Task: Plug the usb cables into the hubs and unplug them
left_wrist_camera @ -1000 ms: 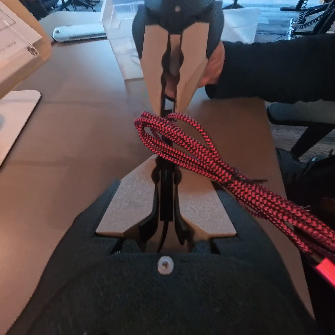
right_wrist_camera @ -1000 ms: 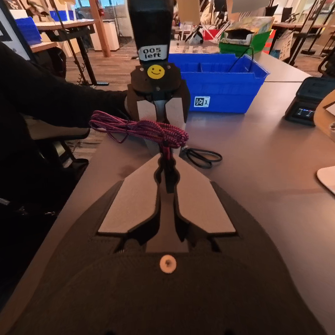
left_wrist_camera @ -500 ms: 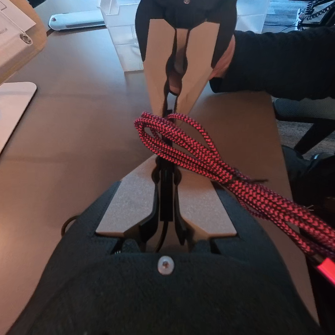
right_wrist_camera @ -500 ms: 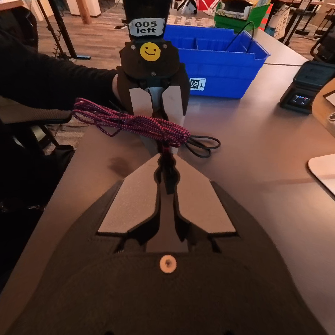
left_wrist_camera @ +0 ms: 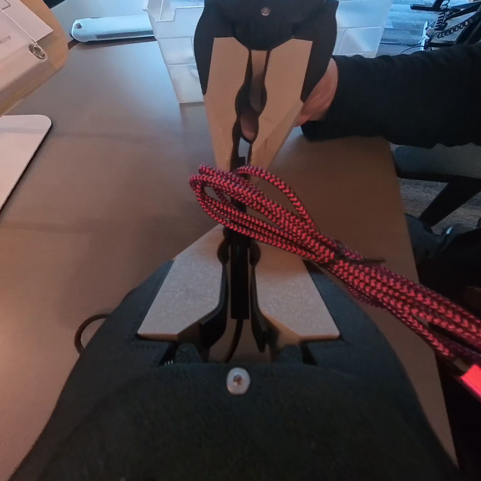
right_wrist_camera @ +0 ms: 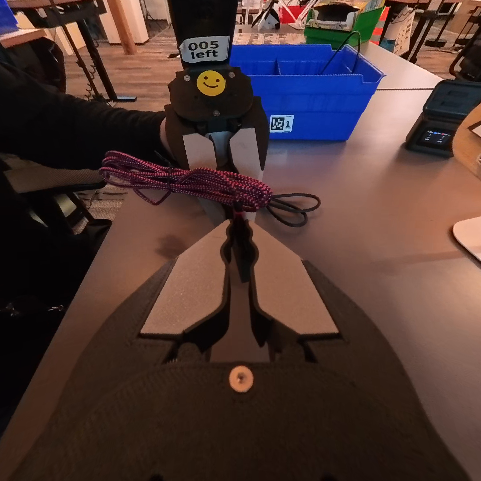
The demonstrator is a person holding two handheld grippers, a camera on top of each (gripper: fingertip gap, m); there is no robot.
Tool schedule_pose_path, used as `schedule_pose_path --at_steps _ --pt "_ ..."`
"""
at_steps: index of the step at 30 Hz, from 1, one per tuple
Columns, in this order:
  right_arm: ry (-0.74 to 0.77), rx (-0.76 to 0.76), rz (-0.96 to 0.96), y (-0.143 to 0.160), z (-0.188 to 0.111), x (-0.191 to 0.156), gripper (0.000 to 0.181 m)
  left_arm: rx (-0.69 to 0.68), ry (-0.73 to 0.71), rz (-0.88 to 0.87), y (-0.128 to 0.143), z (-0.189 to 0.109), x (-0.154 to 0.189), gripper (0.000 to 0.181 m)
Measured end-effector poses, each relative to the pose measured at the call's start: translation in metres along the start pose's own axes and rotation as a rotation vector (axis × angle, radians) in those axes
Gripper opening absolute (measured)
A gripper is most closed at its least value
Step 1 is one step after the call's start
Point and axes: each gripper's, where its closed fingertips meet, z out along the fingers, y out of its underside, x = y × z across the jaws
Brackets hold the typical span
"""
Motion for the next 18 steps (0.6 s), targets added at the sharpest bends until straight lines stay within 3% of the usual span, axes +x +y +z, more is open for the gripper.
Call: schedule_pose_path --at_steps 11,18 --pt "0.003 0.015 0.040 -0.001 0.004 0.003 0.002 -0.028 -0.050 -0.008 0.003 0.003 -0.005 0.008" --pt "-0.072 0.153 0.219 -0.010 0.008 0.010 0.001 -0.006 -0.045 -0.051 0.003 -0.001 -0.009 0.008"
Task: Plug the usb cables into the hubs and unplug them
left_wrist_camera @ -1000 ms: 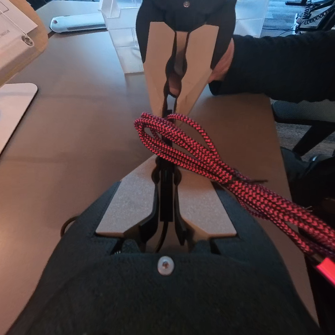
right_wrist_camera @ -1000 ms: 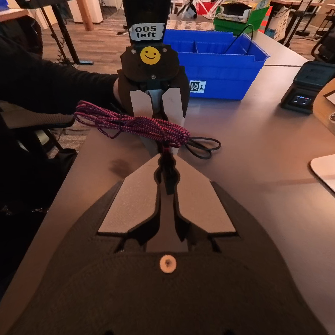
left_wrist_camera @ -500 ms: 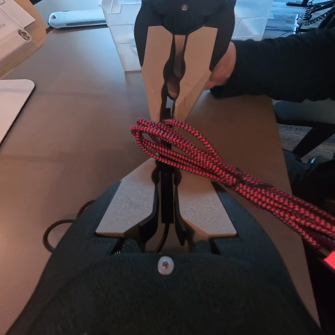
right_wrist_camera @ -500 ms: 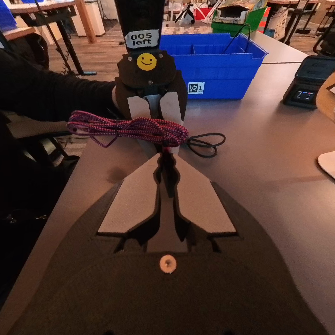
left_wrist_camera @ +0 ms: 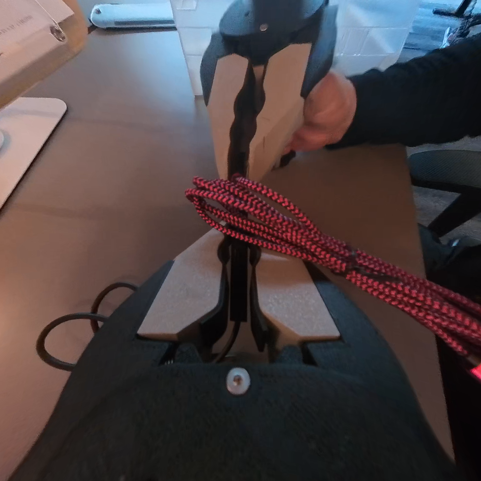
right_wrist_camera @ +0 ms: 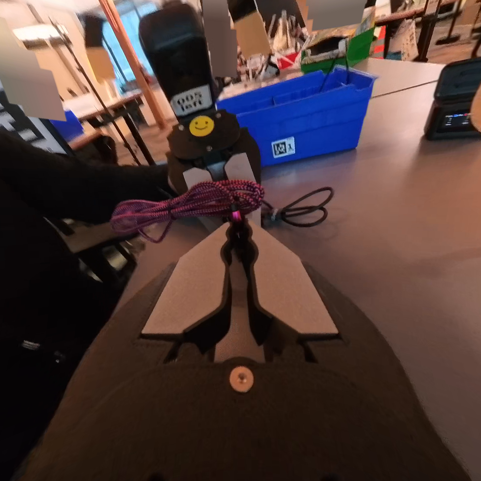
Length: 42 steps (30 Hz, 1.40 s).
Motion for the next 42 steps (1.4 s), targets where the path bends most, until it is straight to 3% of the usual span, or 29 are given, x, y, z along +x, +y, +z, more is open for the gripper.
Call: schedule_pose_path --at_steps 5,8,13,23,30,34,39,42 --pt "-0.043 0.083 0.080 -0.009 -0.002 0.003 0.002 0.023 0.001 -0.021 -0.005 -0.002 -0.002 0.009" --pt "-0.118 0.260 0.155 -0.033 -0.014 0.003 0.002 -0.047 -0.006 0.026 0.005 0.007 0.003 0.009" --pt "-0.010 0.163 0.015 -0.027 -0.019 0.007 0.002 -0.041 -0.048 0.061 0.003 0.010 -0.001 0.011" --pt "-0.086 0.265 -0.069 -0.050 -0.037 -0.022 0.002 -0.020 -0.208 0.046 0.004 -0.004 -0.035 0.009" --pt "0.207 0.321 -0.184 -0.091 -0.072 -0.042 0.002 -0.069 -0.276 0.130 0.011 -0.003 -0.044 0.008" --pt "0.407 0.259 -0.215 -0.127 -0.125 -0.059 0.001 -0.073 -0.295 0.166 0.011 -0.006 -0.043 0.008" --pt "0.716 0.192 -0.284 -0.183 -0.236 -0.093 0.002 -0.036 -0.326 0.172 0.004 -0.017 -0.047 0.008" --pt "0.919 0.148 -0.312 -0.198 -0.301 -0.111 0.001 -0.006 -0.330 0.154 -0.001 -0.022 -0.048 0.008"
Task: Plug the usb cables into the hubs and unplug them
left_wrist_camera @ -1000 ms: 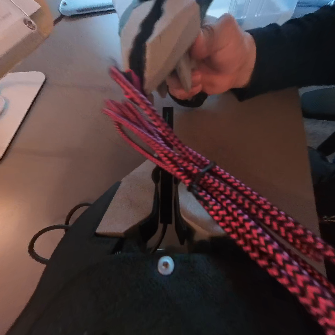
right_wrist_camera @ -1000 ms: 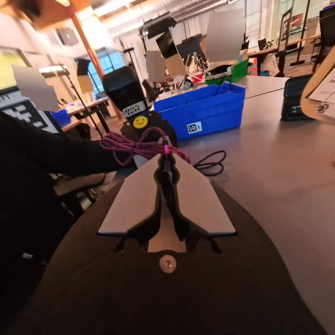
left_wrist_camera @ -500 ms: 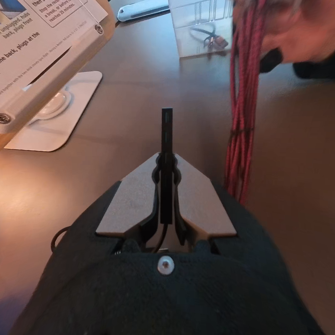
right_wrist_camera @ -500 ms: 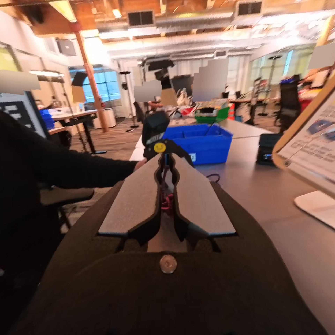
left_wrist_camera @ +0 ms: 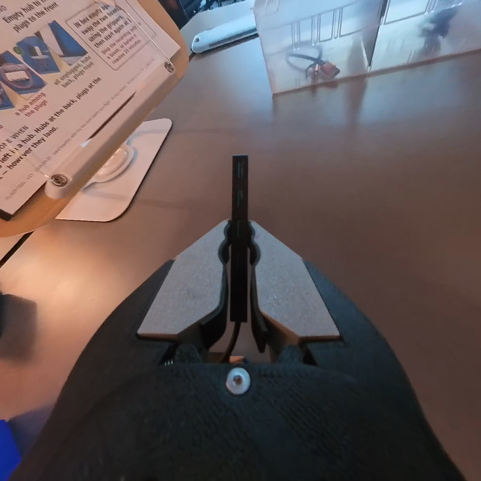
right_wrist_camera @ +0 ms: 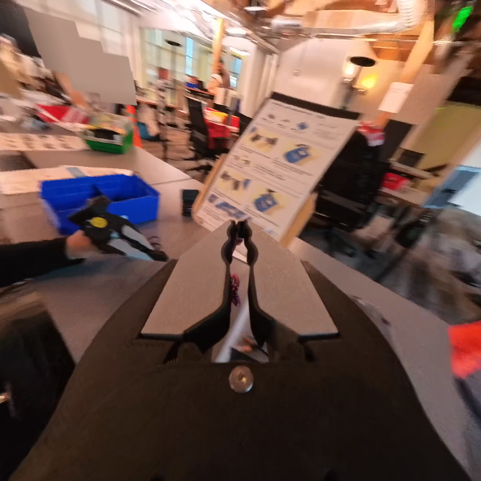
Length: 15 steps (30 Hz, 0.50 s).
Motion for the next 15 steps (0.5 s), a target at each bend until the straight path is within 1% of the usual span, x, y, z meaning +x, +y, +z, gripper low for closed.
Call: schedule_pose_path --at_steps 2,4,6,9,13,15 --pt "0.119 -0.071 -0.051 0.003 -0.026 0.025 0.002 0.013 -0.004 0.000 -0.003 -0.002 -0.001 0.008" --pt "0.219 -0.170 -0.081 0.020 -0.044 0.046 0.002 0.017 -0.011 0.007 -0.004 -0.003 -0.001 0.008" --pt "0.262 -0.272 -0.080 0.048 -0.053 0.058 0.001 0.017 -0.014 0.007 -0.004 -0.003 -0.002 0.008" --pt "0.324 -0.412 -0.087 0.098 -0.058 0.074 0.002 0.012 -0.017 0.006 -0.001 -0.002 -0.003 0.008" --pt "0.307 -0.487 0.016 0.155 -0.052 0.084 0.001 -0.006 -0.020 0.007 0.004 0.001 -0.004 0.008" --pt "0.241 -0.539 0.100 0.182 -0.047 0.079 0.002 -0.014 -0.020 0.003 0.006 0.002 -0.005 0.008"
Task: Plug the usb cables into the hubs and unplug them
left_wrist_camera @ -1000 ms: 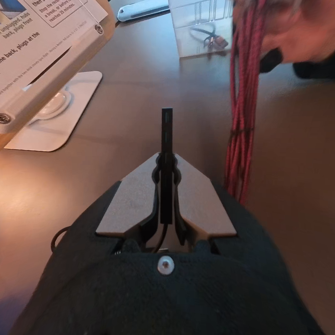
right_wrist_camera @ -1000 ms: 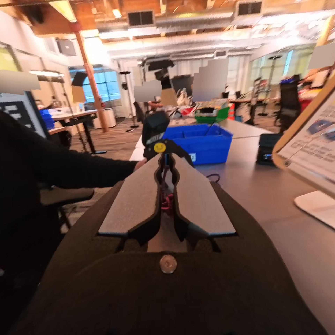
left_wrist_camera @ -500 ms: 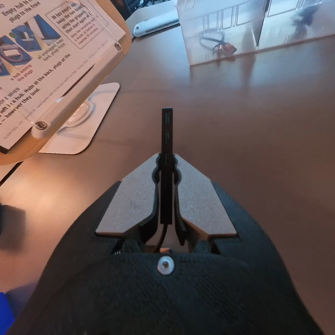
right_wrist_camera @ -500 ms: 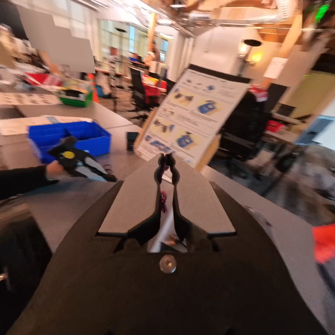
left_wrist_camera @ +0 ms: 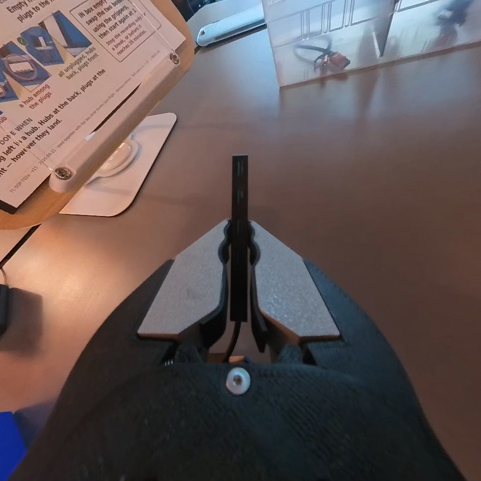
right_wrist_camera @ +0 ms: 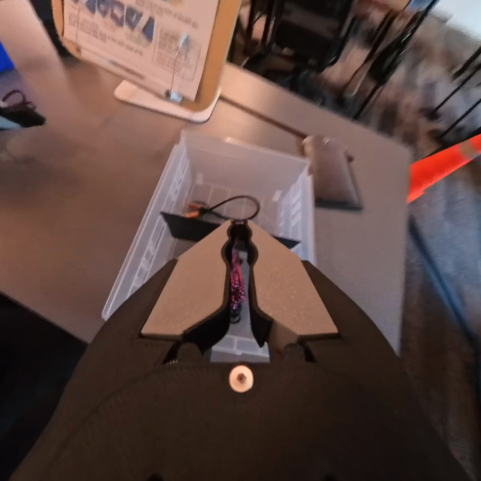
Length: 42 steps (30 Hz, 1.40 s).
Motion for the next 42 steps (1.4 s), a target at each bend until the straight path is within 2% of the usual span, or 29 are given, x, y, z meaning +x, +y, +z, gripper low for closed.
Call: schedule_pose_path --at_steps 3,6,10,14,19,21,24,26,29,31,37,40,42 --pt "-0.195 -0.182 0.087 0.043 0.026 -0.025 0.002 0.003 0.008 -0.008 0.000 0.001 0.000 0.008" --pt "-0.226 -0.358 0.124 0.080 0.046 -0.032 0.013 0.013 0.019 -0.010 -0.002 0.001 0.002 0.008" --pt "-0.204 -0.402 0.090 0.090 0.060 -0.031 0.003 0.014 0.018 -0.003 -0.003 0.000 0.002 0.008" --pt "-0.223 -0.461 0.055 0.098 0.072 -0.041 0.004 0.017 0.020 -0.005 -0.003 0.000 0.002 0.008" --pt "-0.261 -0.659 0.029 0.127 0.074 -0.055 0.000 0.013 0.029 0.004 -0.002 0.001 0.004 0.008" --pt "-0.219 -0.595 0.002 0.111 0.072 -0.050 0.005 0.030 0.047 0.009 -0.005 0.000 0.007 0.008" --pt "-0.137 -0.419 -0.023 0.064 0.060 -0.041 0.028 0.091 0.131 0.005 -0.016 -0.004 0.021 0.008" --pt "-0.098 -0.299 -0.062 0.028 0.049 -0.045 0.031 0.137 0.195 0.015 -0.024 -0.007 0.032 0.008" --pt "-0.225 -0.129 -0.143 -0.019 0.038 -0.098 0.032 0.211 0.286 0.054 -0.037 -0.015 0.051 0.008" --pt "-0.330 -0.097 -0.219 -0.033 0.042 -0.148 0.037 0.240 0.334 0.085 -0.041 -0.019 0.062 0.008" --pt "-0.562 -0.097 -0.466 -0.034 0.087 -0.295 0.039 0.277 0.436 0.176 -0.045 -0.027 0.088 0.008" --pt "-0.595 -0.102 -0.511 -0.027 0.116 -0.336 0.040 0.299 0.496 0.193 -0.046 -0.033 0.098 0.008" --pt "-0.665 -0.099 -0.507 -0.021 0.124 -0.359 0.028 0.314 0.517 0.197 -0.048 -0.037 0.101 0.008"
